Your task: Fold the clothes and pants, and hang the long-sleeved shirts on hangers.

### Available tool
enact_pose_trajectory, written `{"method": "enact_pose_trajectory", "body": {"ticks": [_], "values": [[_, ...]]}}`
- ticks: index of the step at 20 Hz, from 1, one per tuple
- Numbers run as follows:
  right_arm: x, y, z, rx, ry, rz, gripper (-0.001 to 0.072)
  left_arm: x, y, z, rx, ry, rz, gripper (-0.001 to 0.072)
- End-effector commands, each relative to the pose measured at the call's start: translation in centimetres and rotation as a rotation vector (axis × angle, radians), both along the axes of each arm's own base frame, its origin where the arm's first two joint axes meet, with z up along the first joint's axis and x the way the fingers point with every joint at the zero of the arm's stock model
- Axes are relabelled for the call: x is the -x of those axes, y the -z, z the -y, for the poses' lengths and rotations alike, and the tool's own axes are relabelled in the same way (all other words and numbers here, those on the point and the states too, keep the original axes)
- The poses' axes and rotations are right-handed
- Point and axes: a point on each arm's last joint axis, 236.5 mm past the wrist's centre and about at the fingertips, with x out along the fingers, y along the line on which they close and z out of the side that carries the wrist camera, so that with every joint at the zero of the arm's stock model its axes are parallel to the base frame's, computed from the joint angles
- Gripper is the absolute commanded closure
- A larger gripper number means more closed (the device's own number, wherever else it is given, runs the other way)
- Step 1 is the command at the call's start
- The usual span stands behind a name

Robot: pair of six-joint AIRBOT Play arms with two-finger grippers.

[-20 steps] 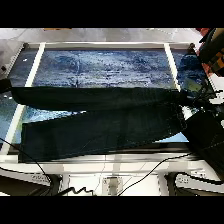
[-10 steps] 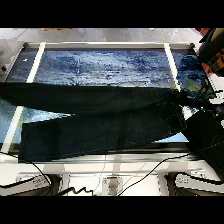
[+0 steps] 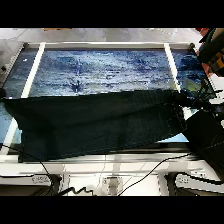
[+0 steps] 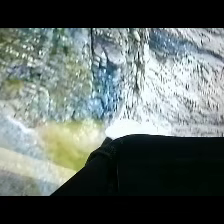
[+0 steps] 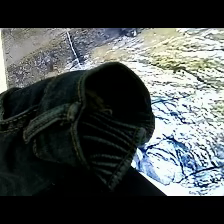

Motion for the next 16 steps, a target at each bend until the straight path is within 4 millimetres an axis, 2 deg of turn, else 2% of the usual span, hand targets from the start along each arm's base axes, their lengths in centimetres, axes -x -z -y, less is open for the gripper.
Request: {"method": "enact_pose_trajectory", "body": {"ticks": [1, 3, 5, 7, 8, 9, 10, 11, 14, 15, 16], "values": [[-0.1, 0.0, 0.1, 0.008, 0.002, 0.002, 0.0662, -5.8, 4.7, -1.2, 0.08, -0.084, 0.159, 0.0667], [-0.2, 0.0, 0.5, 0.016, 0.013, 0.008, 0.0662, -7.8, 6.1, -1.3, 0.135, -0.131, 0.224, 0.0665], [-0.2, 0.0, 0.5, 0.017, 0.015, 0.009, 0.0662, -9.2, 6.8, -1.3, 0.185, -0.175, 0.28, 0.0614], [-0.3, -0.1, 0.5, 0.017, 0.015, 0.01, 0.0662, -9.9, 6.8, -1.6, 0.195, -0.198, 0.312, 0.0613], [-0.3, -0.1, 0.5, 0.018, 0.016, 0.01, 0.0662, -10.0, 6.8, -1.7, 0.192, -0.199, 0.315, 0.0562], [-0.3, -0.1, 0.6, 0.02, 0.018, 0.012, 0.0663, -10.0, 6.7, -1.7, 0.191, -0.199, 0.316, 0.0446], [-0.3, -0.1, 0.6, 0.02, 0.019, 0.012, 0.0662, -10.0, 6.6, -1.7, 0.19, -0.198, 0.318, 0.0188], [-0.3, -0.1, 0.6, 0.021, 0.019, 0.012, 0.0662, -10.0, 6.4, -1.7, 0.189, -0.198, 0.32, 0.0027], [-0.6, -0.2, 1.0, 0.032, 0.033, 0.022, 0.0662, -9.8, 5.1, -1.4, 0.186, -0.187, 0.33, 0.003], [-0.7, -0.2, 1.2, 0.037, 0.04, 0.027, 0.0661, -9.7, 4.4, -1.3, 0.183, -0.181, 0.336, 0.007], [-0.9, -0.3, 1.6, 0.047, 0.053, 0.035, 0.0621, -9.6, 3.4, -1.0, 0.18, -0.173, 0.345, 0.0082]]}}
